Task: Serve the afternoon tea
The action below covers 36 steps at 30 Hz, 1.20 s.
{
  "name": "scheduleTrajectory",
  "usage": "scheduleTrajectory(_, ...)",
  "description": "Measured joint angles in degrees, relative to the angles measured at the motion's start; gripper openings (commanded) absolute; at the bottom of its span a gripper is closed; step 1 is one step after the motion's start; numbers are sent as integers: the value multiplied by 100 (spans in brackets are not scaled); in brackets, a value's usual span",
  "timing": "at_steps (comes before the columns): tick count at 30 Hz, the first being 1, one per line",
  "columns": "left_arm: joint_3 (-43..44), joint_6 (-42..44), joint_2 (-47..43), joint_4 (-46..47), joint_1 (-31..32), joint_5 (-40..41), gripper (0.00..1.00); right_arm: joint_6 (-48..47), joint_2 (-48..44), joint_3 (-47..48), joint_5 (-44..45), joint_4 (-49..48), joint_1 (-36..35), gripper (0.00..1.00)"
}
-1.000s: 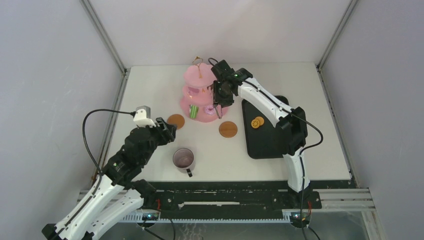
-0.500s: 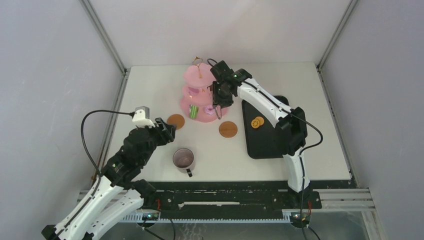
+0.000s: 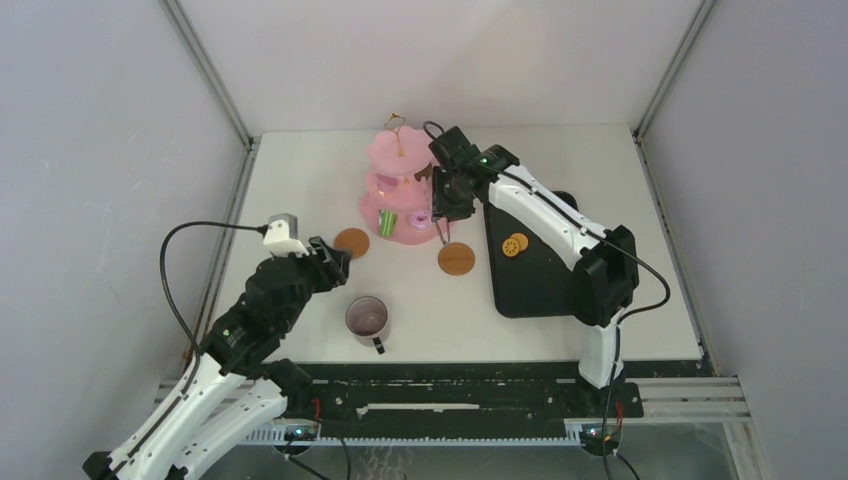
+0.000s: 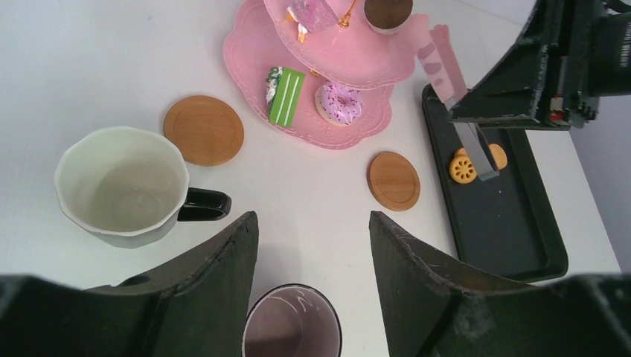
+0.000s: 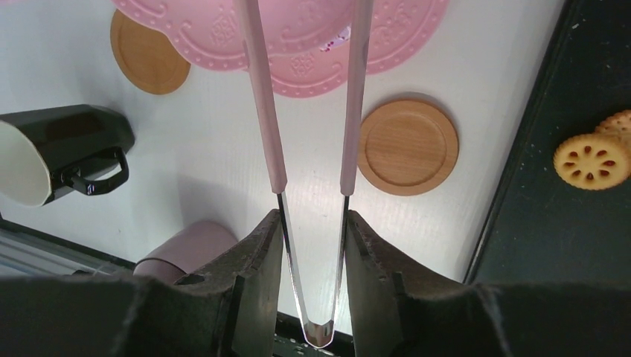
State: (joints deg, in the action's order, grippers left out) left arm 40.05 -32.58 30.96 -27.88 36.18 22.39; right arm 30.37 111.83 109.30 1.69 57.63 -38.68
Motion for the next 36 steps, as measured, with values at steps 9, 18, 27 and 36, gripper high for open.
scheduleTrajectory(9, 0, 2, -120, -166, 0, -4, 61, 267, -1204, -1379, 199, -258, -90, 41)
scheduleTrajectory(18, 2, 2, -142, -192, 0, -35, 61, 844, -3075, -3541, 402, -564, -81, 40)
scheduleTrajectory(27, 0, 0, -140, -181, 0, -133, 60, 1495, -4247, -5283, 417, -614, -9, 40)
scheduleTrajectory(36, 0, -2, -98, -26, 0, -164, 61, 1711, -4542, -6015, 227, -841, 299, 41)
